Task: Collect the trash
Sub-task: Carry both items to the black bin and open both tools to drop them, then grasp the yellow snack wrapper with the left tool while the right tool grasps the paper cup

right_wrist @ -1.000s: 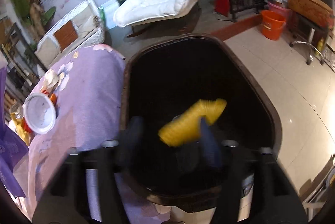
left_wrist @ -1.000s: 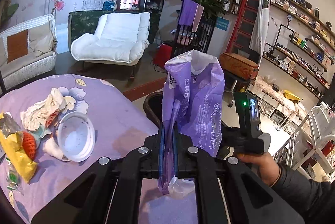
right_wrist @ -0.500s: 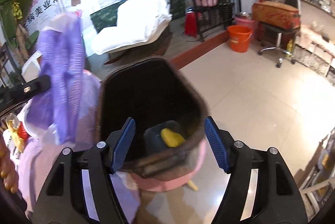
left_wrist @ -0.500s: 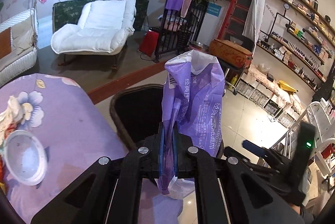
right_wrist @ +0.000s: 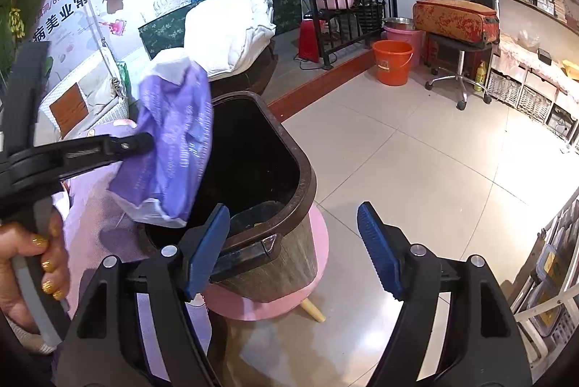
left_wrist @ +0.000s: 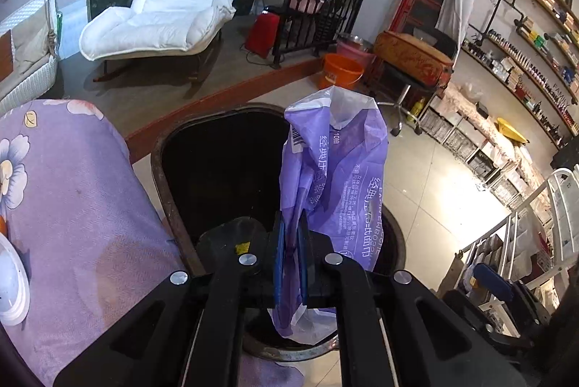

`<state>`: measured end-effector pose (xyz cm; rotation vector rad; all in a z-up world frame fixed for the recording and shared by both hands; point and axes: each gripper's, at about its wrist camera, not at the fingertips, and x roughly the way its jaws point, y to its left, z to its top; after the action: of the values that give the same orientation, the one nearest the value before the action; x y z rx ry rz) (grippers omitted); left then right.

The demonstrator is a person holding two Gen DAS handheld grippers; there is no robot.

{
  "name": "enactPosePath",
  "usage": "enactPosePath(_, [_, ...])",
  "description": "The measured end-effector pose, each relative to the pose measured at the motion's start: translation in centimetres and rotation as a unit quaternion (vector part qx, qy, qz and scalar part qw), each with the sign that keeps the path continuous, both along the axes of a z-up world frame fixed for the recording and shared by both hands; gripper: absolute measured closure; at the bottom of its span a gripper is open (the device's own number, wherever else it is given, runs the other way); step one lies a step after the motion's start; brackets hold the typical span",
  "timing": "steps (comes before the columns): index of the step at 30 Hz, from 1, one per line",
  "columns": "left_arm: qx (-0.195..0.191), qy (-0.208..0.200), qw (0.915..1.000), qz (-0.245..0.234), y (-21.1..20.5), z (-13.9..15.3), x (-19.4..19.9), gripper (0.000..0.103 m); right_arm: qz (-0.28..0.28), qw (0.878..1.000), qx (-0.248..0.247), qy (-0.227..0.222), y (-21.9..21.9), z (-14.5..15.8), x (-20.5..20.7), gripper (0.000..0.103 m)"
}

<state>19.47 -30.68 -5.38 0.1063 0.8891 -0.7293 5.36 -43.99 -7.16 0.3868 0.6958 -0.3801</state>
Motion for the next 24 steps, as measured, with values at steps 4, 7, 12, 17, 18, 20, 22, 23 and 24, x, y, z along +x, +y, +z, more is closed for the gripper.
enactPosePath(4, [0.015,0.012,0.9998,0.005,-0.6,-0.8,0.7,0.087,0.005,1.000,0.003,0.007,0.5,-0.3,0.2,0.026])
enactPosePath(7, [0.016,0.001,0.9998,0.010,-0.3,-0.7,0.6,0.044,0.009,1.000,0.005,0.010,0.9,-0.3,0.4,0.024])
enactPosePath(12, [0.006,-0.033,0.9993,0.013,1.1,0.6,-0.5,0.030,0.013,1.000,0.005,0.011,1.6,-0.2,0.8,0.024])
enactPosePath(17, [0.001,-0.088,0.9958,0.027,3.3,2.1,-2.9,0.024,0.026,1.000,0.003,0.012,2.4,0.1,1.6,0.023])
enactPosePath(18, [0.000,-0.091,0.9954,0.031,3.8,2.3,-3.2,0.024,0.029,1.000,0.003,0.012,2.7,0.2,1.8,0.022])
enactPosePath(20, [-0.004,-0.098,0.9944,0.039,5.3,2.6,-3.8,0.024,0.036,0.999,0.002,0.011,3.4,0.2,2.0,0.021])
enactPosePath(22, [-0.002,-0.110,0.9925,0.053,6.5,2.8,-4.4,0.023,0.047,0.999,0.001,0.008,4.2,0.5,2.4,0.020])
enactPosePath(23, [0.000,-0.117,0.9912,0.061,7.3,2.9,-4.6,0.023,0.052,0.999,0.001,0.007,4.5,0.6,2.6,0.020])
enactPosePath(24, [0.000,-0.123,0.9901,0.068,8.0,3.0,-4.9,0.023,0.059,0.998,-0.001,0.007,4.9,0.8,2.8,0.020])
